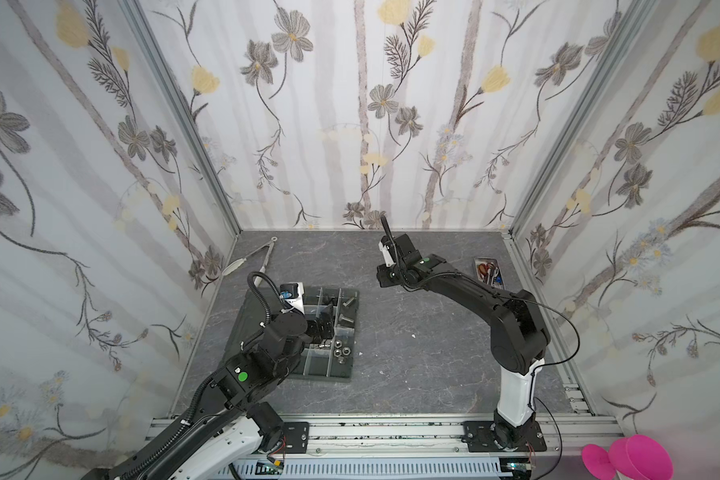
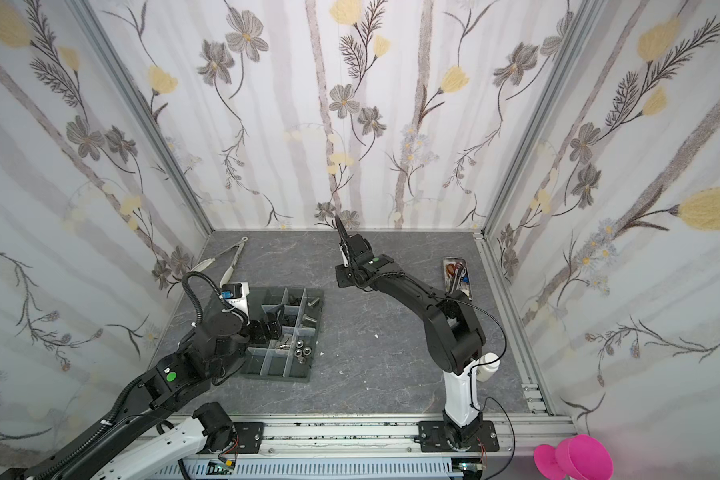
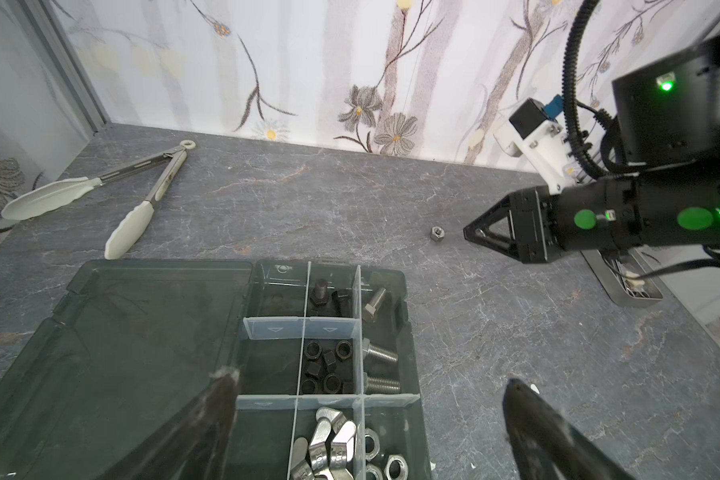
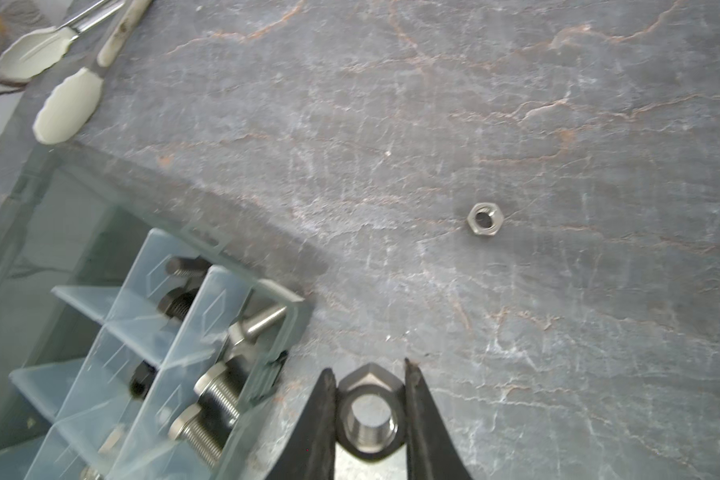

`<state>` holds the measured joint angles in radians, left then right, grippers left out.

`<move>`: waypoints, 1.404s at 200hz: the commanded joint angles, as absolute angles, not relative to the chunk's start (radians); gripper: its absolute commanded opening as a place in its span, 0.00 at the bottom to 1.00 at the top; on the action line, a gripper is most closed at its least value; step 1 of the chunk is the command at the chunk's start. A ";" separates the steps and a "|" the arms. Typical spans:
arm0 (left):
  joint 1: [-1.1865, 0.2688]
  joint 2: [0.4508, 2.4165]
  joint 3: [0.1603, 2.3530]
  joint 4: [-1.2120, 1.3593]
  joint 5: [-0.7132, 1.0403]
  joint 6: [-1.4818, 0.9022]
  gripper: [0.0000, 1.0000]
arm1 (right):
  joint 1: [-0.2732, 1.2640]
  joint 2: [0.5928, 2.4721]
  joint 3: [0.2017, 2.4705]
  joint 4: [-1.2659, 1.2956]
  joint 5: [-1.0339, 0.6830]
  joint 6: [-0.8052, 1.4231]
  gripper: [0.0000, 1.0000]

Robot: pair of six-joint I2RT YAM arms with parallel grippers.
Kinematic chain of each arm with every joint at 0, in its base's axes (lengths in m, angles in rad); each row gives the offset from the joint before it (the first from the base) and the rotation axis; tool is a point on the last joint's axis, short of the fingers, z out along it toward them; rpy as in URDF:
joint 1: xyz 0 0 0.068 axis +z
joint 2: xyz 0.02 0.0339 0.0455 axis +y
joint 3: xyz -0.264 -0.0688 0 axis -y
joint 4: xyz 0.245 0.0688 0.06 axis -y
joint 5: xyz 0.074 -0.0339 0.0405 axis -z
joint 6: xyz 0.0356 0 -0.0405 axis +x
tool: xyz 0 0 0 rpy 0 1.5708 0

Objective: Sort the screws and nuts into containers
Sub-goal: 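Carry the hex nut with the right gripper over the organizer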

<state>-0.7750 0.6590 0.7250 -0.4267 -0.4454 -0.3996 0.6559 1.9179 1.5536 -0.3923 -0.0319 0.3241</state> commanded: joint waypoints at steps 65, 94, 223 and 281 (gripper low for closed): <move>-0.775 0.641 0.721 -0.420 -0.555 -0.411 1.00 | 0.801 1.718 1.285 -0.231 -0.129 0.349 0.11; -0.775 0.637 0.720 -0.422 -0.565 -0.413 1.00 | 0.880 1.695 1.207 -0.173 -0.148 0.381 0.10; -0.773 0.638 0.716 -0.419 -0.566 -0.413 1.00 | 1.019 1.769 1.193 -0.127 -0.182 0.432 0.16; -0.775 0.631 0.716 -0.420 -0.563 -0.413 1.00 | 1.021 1.818 1.213 -0.109 -0.195 0.440 0.24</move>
<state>-0.7750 0.6346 0.7170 -0.4263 -0.5461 -0.4004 1.0203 1.8019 1.1992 -0.1413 -0.1776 0.4294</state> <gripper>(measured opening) 0.998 0.230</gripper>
